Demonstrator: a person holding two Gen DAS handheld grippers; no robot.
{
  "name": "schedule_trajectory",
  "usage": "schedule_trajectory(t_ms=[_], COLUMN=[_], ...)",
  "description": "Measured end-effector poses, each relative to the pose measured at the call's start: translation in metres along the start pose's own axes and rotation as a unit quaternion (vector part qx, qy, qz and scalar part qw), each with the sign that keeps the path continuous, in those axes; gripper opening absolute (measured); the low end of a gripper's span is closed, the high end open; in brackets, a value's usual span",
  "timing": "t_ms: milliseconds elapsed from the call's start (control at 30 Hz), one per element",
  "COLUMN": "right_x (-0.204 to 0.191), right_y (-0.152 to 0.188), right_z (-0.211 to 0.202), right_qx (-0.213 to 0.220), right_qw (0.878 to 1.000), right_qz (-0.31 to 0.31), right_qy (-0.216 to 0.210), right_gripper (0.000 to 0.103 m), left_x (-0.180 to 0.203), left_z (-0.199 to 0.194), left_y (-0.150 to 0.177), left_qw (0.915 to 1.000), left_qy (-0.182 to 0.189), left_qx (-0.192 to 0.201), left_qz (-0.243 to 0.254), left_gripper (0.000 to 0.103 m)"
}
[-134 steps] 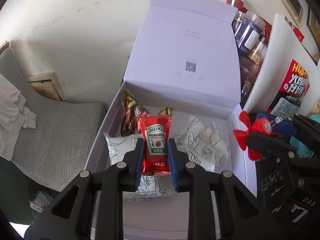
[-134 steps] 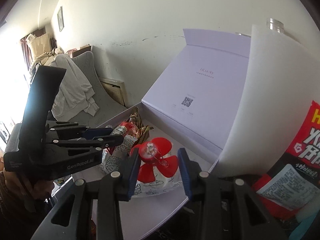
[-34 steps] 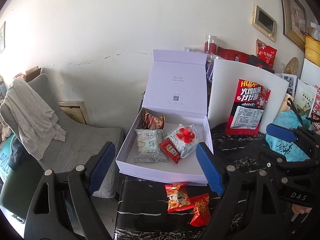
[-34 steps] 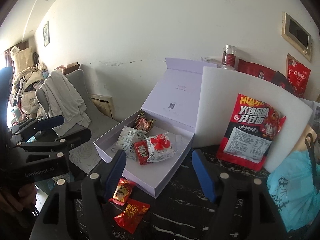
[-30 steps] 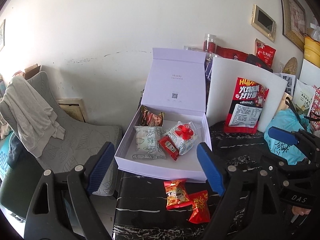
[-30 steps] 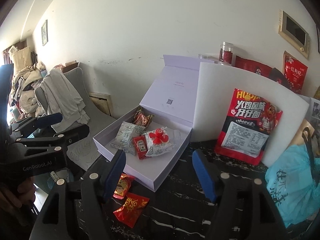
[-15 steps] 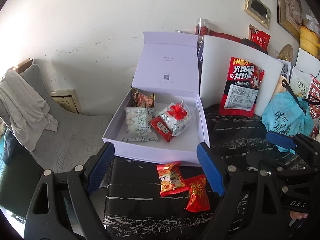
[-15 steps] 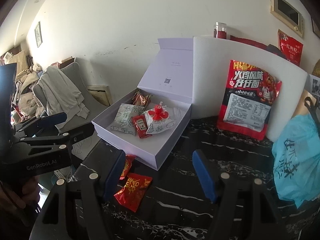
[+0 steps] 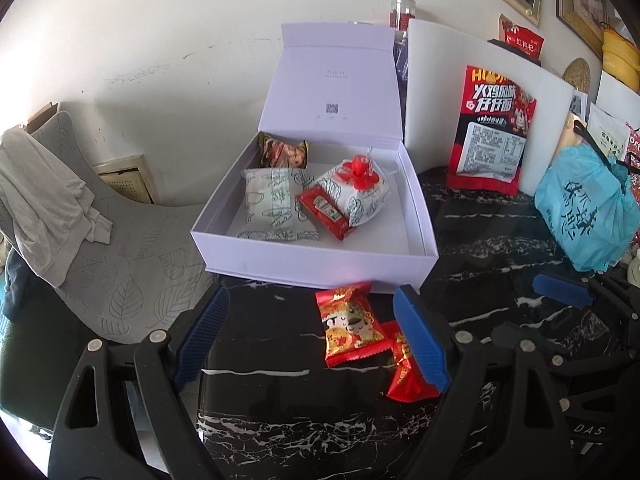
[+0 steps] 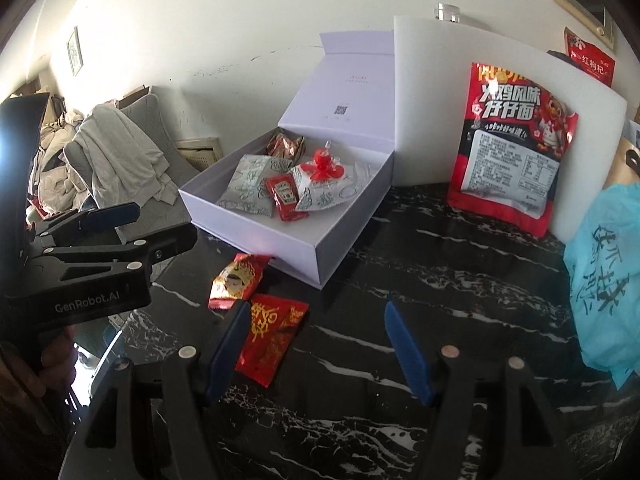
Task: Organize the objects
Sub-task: 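Reach the left gripper to the red cartoon snack packet while the right reaches the red candy packet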
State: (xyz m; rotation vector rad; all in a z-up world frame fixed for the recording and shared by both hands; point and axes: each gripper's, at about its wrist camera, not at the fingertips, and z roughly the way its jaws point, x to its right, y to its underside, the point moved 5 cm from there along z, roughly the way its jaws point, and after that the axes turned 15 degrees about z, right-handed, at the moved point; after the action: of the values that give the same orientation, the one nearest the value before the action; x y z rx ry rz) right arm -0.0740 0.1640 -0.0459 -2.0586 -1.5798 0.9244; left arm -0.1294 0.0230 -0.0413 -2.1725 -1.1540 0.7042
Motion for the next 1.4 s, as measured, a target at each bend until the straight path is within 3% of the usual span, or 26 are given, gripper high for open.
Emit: schedule_trajectory(t_ms=[400,1000,1200,1400], right_x=[-0.001,-0.018,-0.013,-0.005], right_y=[0.025,0.033,0.03,0.027], right_z=[0.02,0.064,0.076,0.078], right_qx=[-0.037,-0.085,-0.095,-0.091], right_qw=[0.999,0.994,0.993,0.995], right_qz=[0.006,0.016,0.024,0.009], right_qy=[-0.024,-0.07,-0.069,-0.039], right_gripper=[0.07,0.07,0.067,0.057], left_x=[0.01,0.005,0.007,0.014], left_z=[0.022,0.059,0.073,0.083], left_y=[0.012,0.023,0.022,0.021], left_qw=[0.9998,0.9981,0.9973,0.9964], left_qy=[0.008,0.033,0.038,0.04], left_qx=[-0.017,-0.05,-0.061,-0.07], left_qz=[0.01,0.015,0.017,0.024], left_gripper=[0.084,0.084,0.084,0.084])
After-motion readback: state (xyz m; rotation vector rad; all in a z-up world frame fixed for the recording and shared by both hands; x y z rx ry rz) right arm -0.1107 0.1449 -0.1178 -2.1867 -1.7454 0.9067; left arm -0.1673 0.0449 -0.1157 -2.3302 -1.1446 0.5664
